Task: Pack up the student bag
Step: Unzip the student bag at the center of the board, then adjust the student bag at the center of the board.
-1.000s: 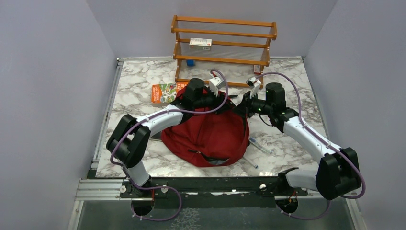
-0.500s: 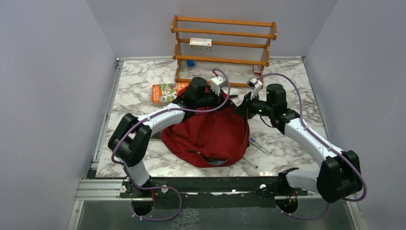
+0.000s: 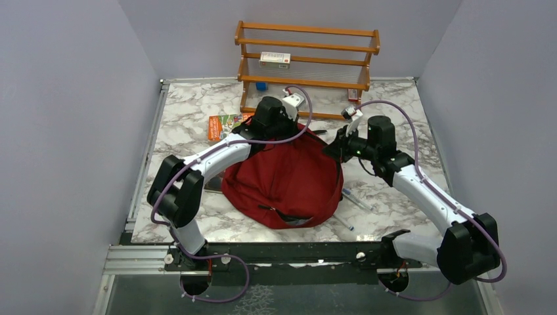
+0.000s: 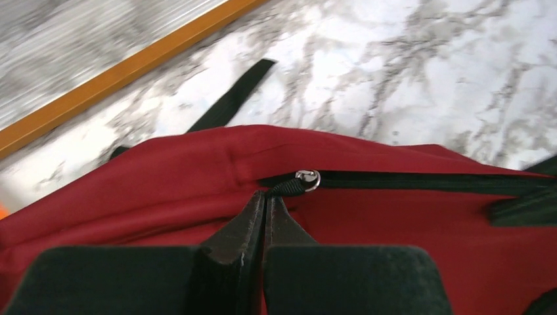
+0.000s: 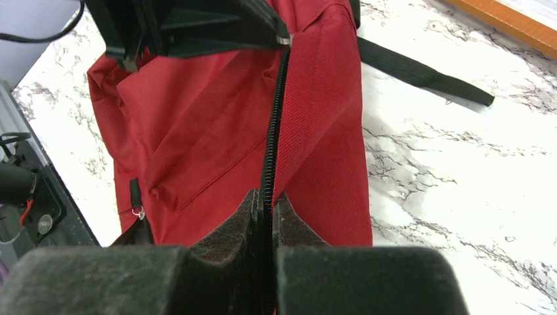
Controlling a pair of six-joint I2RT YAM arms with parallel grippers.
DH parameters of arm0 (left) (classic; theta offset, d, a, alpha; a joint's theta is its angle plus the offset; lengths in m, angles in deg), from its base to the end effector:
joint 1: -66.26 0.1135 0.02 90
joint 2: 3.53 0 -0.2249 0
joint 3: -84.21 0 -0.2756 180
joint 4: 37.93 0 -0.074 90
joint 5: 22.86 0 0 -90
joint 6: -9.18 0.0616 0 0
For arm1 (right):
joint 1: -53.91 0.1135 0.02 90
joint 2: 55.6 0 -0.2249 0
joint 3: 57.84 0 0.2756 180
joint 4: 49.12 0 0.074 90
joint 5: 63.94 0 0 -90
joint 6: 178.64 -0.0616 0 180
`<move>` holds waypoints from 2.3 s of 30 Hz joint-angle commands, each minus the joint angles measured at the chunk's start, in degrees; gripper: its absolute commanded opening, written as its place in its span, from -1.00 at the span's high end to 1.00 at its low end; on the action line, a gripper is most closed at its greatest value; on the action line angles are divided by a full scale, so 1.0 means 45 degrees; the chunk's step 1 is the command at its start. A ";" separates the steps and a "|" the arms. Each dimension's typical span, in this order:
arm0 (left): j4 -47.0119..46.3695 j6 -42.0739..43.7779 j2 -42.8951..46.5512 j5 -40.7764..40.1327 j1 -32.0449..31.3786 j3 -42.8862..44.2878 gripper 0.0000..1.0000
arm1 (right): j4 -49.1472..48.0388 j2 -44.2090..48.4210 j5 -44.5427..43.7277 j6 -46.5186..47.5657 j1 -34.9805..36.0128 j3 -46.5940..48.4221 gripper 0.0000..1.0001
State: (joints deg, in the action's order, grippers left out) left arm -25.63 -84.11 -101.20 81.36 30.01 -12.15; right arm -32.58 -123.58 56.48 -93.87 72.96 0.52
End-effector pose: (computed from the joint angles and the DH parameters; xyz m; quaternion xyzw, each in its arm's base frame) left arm 0.3437 -0.2707 0.2103 0.3018 0.7899 -0.2760 0.4570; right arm 0.2937 0.1344 0.2199 -0.2363 0.7964 0.3250 0.4520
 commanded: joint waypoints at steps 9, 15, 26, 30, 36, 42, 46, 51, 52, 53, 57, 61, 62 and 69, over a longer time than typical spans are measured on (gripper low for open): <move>0.1765 -0.0128 -0.0716 -0.2801 0.1156 0.0965 1.00 | 0.0134 0.0421 -0.0436 0.0163 0.0015 -0.0020 0.99; 0.1608 -0.0135 -0.0850 -0.3254 0.1179 0.1147 1.00 | 0.0184 0.0313 -0.0595 -0.0016 0.0005 0.0080 0.99; 0.0954 -0.0735 -0.0097 -0.2352 0.1451 0.0898 0.49 | 0.1404 0.0408 -0.2640 -0.1182 0.0005 0.0413 0.18; 0.0600 -0.1122 0.0717 -0.2016 0.1437 0.0237 0.19 | 0.2485 0.0970 -0.3905 -0.1944 0.0020 0.0168 -0.02; 0.0315 -0.2323 0.1703 -0.1468 0.1157 -0.1202 0.03 | 0.4773 0.1806 -0.5609 -0.3330 0.0006 -0.0084 -0.08; 0.0115 -0.2804 0.2396 -0.2309 -0.0419 -0.2427 0.03 | 0.6175 0.2608 -0.6571 -0.4688 0.0005 -0.0614 -0.07; -0.0439 -0.3156 0.2581 -0.2708 -0.1256 -0.2965 0.03 | 0.5951 0.2821 -0.5596 -0.5008 0.0005 -0.1199 -0.06; -0.0658 -0.3329 0.2506 -0.2918 -0.1946 -0.3211 0.03 | 0.5521 0.2849 -0.4231 -0.5253 0.0015 -0.1686 -0.06; -0.0669 -0.3358 0.2505 -0.2924 -0.2035 -0.3231 0.03 | 0.5492 0.2865 -0.4177 -0.5278 0.0007 -0.1751 -0.06; -0.0677 -0.3411 0.2505 -0.2925 -0.2112 -0.3261 0.03 | 0.5508 0.2894 -0.4178 -0.5299 0.0005 -0.1774 -0.05; -0.0846 -0.3507 0.2505 -0.2933 -0.2473 -0.3370 0.03 | 0.5883 0.3107 -0.4659 -0.5282 0.0005 -0.1651 -0.05; -0.0941 -0.3606 0.2396 -0.3007 -0.2715 -0.3410 0.03 | 0.5917 0.3597 -0.4591 -0.5342 0.0005 -0.1262 -0.10; -0.0951 -0.3637 0.2359 -0.3006 -0.2749 -0.3412 0.03 | 0.5820 0.3674 -0.4405 -0.5341 0.0005 -0.1232 -0.11; -0.1015 -0.3640 0.2231 -0.3040 -0.3012 -0.3372 0.03 | 0.5228 0.3308 -0.3484 -0.5383 0.0005 -0.1371 -0.23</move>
State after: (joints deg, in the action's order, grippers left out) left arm -28.34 -100.02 -91.65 69.07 17.18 -27.01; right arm -7.49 -107.47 37.83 -117.63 73.07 -6.52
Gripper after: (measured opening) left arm 0.487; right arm 0.607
